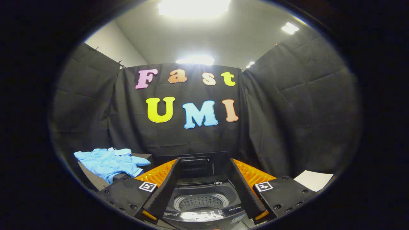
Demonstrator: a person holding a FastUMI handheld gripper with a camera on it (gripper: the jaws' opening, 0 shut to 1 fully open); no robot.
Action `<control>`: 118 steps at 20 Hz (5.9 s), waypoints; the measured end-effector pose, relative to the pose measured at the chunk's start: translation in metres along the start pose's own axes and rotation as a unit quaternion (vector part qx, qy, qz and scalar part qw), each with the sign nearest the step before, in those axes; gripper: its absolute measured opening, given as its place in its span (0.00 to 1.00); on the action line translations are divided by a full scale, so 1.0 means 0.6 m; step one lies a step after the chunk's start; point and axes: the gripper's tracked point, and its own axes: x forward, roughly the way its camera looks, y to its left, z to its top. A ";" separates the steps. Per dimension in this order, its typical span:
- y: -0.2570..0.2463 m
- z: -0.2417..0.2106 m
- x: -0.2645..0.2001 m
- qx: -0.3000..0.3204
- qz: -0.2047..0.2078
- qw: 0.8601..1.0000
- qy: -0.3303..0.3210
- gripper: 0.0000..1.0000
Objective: Put the clothes into the washing machine and then close the washing machine lid.
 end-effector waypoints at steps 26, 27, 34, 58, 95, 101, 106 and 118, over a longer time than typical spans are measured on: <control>0.044 0.085 0.156 0.008 0.017 0.999 -0.028 0.95; 0.047 0.080 0.185 0.015 0.023 0.999 -0.023 0.95; 0.074 0.029 0.378 0.055 0.055 0.997 0.026 0.98; 0.469 -0.078 0.388 0.020 0.329 0.927 0.180 0.98; 0.729 -0.119 0.158 -0.085 0.436 0.863 0.242 0.01; 0.661 -0.075 0.183 -0.067 0.413 0.884 0.206 0.01; 0.573 -0.044 0.227 -0.063 0.368 0.911 0.175 0.01; 0.360 -0.046 0.293 -0.066 0.267 0.946 0.171 0.01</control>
